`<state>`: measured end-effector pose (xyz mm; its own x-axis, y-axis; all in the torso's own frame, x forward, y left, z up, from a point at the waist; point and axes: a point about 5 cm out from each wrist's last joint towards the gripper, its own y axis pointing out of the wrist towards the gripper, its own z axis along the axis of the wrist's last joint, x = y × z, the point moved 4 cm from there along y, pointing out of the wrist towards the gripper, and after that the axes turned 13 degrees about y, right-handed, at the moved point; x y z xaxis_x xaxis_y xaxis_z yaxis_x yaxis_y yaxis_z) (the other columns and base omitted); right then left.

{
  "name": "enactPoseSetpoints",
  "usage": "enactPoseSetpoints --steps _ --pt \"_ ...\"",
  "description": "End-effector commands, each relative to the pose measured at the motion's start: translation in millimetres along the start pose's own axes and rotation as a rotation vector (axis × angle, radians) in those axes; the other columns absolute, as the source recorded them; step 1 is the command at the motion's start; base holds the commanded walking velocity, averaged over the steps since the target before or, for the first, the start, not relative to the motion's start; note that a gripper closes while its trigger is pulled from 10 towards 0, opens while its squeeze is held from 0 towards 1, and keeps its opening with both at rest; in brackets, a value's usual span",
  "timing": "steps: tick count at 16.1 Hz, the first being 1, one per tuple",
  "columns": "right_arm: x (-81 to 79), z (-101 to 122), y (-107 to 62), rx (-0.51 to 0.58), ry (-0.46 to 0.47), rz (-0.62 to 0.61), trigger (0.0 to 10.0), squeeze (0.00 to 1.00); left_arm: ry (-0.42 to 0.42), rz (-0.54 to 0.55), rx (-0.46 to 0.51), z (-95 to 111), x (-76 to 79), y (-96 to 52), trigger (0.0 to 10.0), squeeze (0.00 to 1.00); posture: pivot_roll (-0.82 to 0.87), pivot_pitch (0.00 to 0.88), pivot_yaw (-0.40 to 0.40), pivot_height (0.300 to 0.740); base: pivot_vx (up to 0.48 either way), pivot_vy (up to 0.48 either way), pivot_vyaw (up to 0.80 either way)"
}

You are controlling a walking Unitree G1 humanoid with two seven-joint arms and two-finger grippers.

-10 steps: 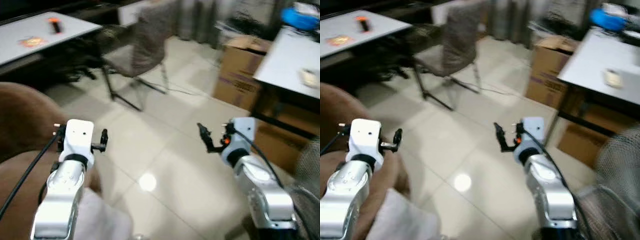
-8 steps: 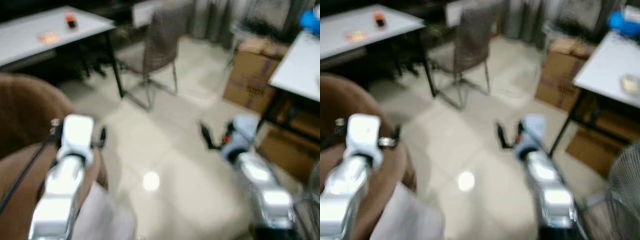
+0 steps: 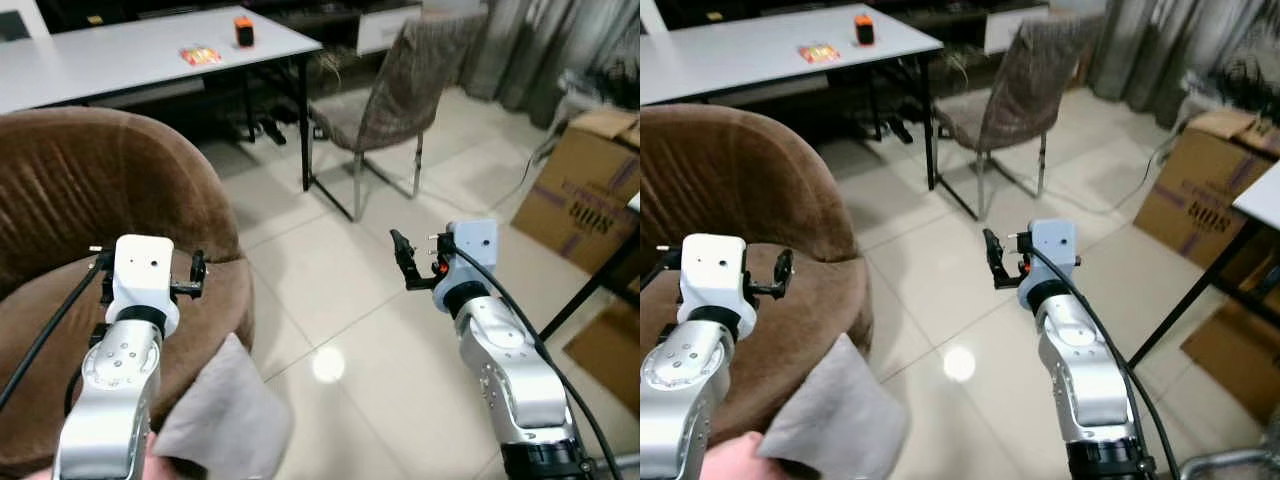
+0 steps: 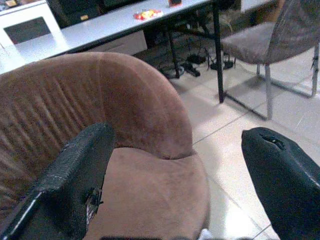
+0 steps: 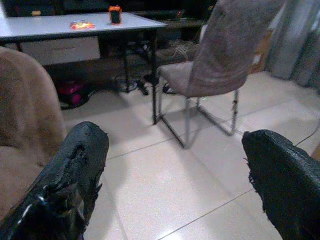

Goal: Move the pillow to the sofa from floor

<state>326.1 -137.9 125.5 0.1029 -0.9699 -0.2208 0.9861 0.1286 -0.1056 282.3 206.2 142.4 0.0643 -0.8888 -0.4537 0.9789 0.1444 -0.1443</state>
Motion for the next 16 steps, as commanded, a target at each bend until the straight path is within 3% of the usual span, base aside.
enactPoseSetpoints --steps 1,4,6,8,10,11,12,13,16 --pt "8.6 8 -0.1 0.075 -0.025 -0.004 10.0 0.0 -0.004 0.015 0.002 -1 2.2 -6.0 10.0 0.0 0.0 0.0 -0.052 0.74 0.0 -0.461 0.0" --pt "6.1 10 0.9 0.095 0.036 0.046 10.0 0.0 0.02 0.039 0.012 -1 -1.5 -12.9 10.0 0.0 0.05 0.0 -0.085 0.74 0.0 -0.416 0.0" --pt "-1.2 -3 3.0 0.005 0.099 0.1 10.0 0.0 0.026 0.065 0.02 -2 -7.5 -14.5 10.0 0.0 0.08 0.0 -0.1 0.74 0.0 0.0 0.0" --pt "-8.7 -6 3.9 0.003 0.096 0.15 10.0 0.0 0.037 0.062 0.035 1 -10.6 -19.0 10.0 0.0 0.08 0.0 -0.09 0.74 0.0 0.0 0.0" --pt "-15.4 -6 1.6 0.006 0.028 0.194 10.0 0.0 -0.016 0.029 0.05 2 -8.9 -20.7 10.0 0.0 0.07 0.0 -0.084 0.74 0.0 0.0 0.0" --pt "-16.2 -6 -1.2 0.006 0.051 0.187 10.0 0.0 -0.007 0.044 0.061 2 -11.6 -18.8 10.0 0.0 0.05 0.0 -0.073 0.74 0.0 0.0 0.8" --pt "-14.5 -7 -2.0 0.01 0.036 0.171 10.0 0.0 -0.004 0.04 0.063 2 -10.0 -17.3 10.0 0.0 0.04 0.0 -0.064 0.74 0.0 0.0 0.8" --pt "-5.7 -4 -2.5 0.049 -0.072 0.103 10.0 0.0 0.036 0.039 0.056 -1 -5.3 -13.2 10.0 0.0 0.03 0.0 -0.049 0.74 0.0 0.0 0.8" --pt "2.0 2 -4.9 0.081 -0.011 0.07 10.0 0.0 0.013 0.002 0.059 1 0.9 -10.5 10.0 0.0 0.01 0.0 -0.037 0.74 0.0 0.0 0.8"
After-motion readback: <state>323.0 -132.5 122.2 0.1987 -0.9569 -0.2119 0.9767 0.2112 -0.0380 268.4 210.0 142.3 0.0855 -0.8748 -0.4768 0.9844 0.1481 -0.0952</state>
